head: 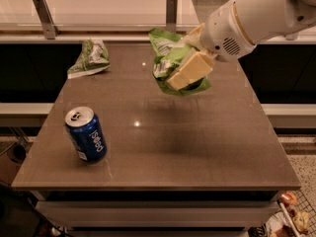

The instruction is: Move green rice chip bag near pepsi can

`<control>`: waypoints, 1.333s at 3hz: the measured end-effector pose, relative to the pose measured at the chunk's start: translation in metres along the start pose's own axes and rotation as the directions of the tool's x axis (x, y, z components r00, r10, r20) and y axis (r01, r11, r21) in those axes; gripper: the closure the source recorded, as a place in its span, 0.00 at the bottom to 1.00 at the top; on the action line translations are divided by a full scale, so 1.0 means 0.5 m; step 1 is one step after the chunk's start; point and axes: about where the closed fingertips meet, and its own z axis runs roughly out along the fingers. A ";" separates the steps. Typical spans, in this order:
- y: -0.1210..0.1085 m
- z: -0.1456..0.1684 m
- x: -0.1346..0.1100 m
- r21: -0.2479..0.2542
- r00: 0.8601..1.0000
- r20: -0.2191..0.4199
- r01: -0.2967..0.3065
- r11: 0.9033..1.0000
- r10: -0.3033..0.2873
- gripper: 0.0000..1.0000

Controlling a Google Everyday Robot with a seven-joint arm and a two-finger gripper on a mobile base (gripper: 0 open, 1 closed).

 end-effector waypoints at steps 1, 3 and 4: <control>0.041 0.009 0.002 -0.048 1.000 -0.024 -0.018 0.999 0.016 1.00; 0.132 0.065 0.004 -0.129 0.994 -0.104 -0.052 0.990 0.038 1.00; 0.180 0.100 0.009 -0.173 0.991 -0.129 -0.071 0.982 0.049 1.00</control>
Offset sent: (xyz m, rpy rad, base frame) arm -0.0555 0.0389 -0.0371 -0.0676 0.1891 0.0536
